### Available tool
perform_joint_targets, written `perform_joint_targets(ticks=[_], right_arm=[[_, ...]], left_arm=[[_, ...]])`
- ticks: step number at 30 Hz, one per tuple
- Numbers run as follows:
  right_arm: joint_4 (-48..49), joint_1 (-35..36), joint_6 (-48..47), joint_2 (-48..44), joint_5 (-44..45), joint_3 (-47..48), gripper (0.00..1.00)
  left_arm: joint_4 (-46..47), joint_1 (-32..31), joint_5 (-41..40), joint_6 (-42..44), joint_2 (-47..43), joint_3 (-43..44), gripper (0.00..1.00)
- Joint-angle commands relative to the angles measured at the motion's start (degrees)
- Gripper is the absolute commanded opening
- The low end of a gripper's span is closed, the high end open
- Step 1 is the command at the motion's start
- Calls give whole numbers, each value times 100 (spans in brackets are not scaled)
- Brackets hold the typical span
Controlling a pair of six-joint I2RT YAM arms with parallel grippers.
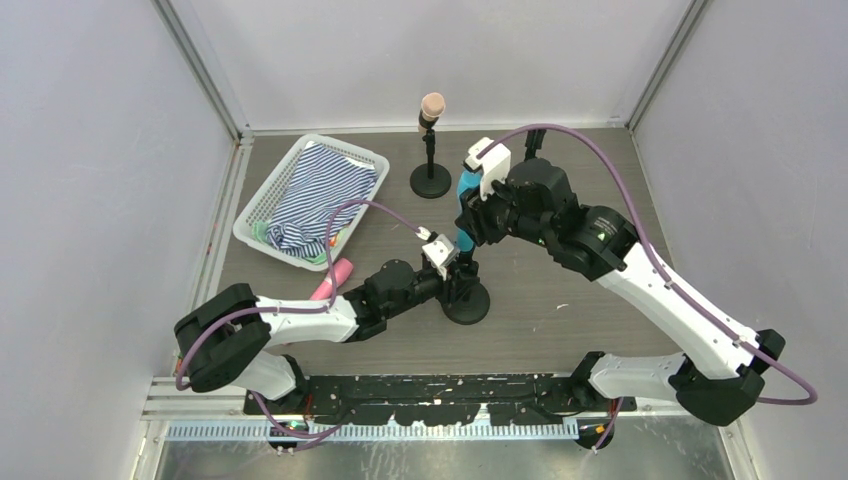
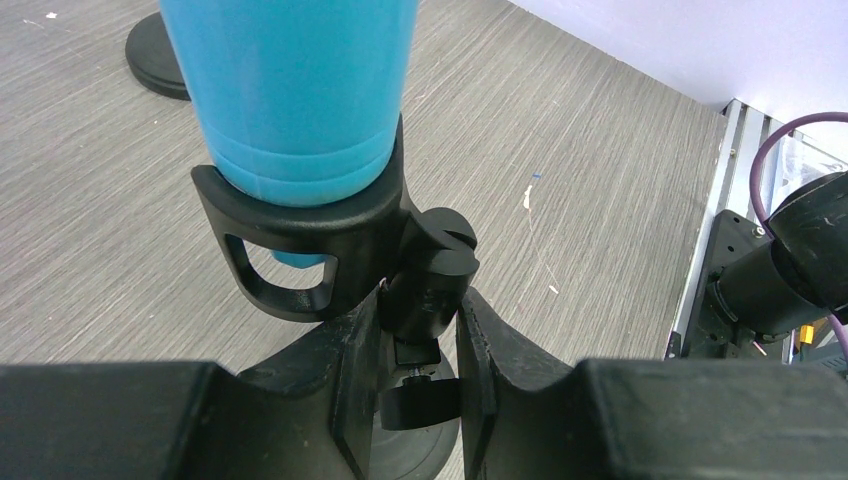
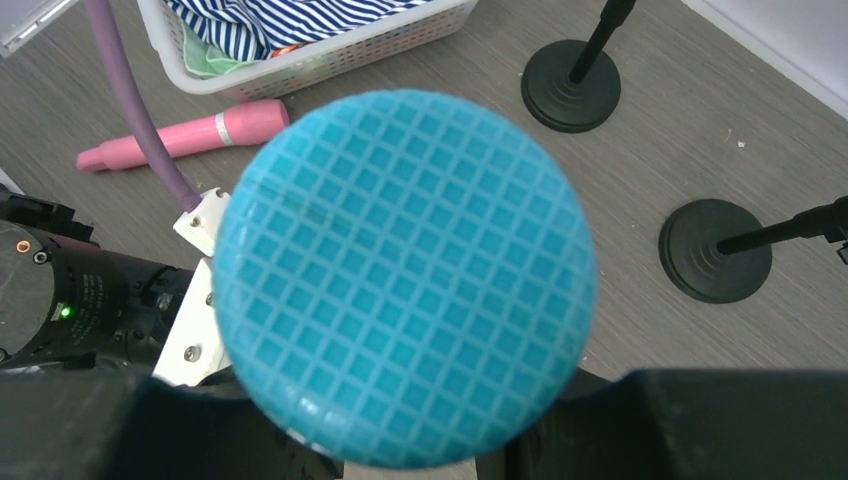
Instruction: Attach the microphones to the stand
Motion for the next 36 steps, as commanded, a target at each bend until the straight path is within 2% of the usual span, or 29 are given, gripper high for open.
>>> perform_joint_targets(ticks=[1, 8, 23, 36], right_arm=[[-1831, 37, 225, 414, -294, -53, 1], [-1824, 37, 212, 619, -680, -319, 1], [-1997, 29, 63, 800, -650, -726, 1], [-1332, 28, 297, 183, -582, -1293, 1]], left_arm=[[-373, -64, 117, 157, -17, 24, 0], [-377, -71, 145, 148, -4, -5, 0], [-434, -71, 91, 192, -53, -40, 0], [-393, -64, 33, 86, -104, -122, 1]])
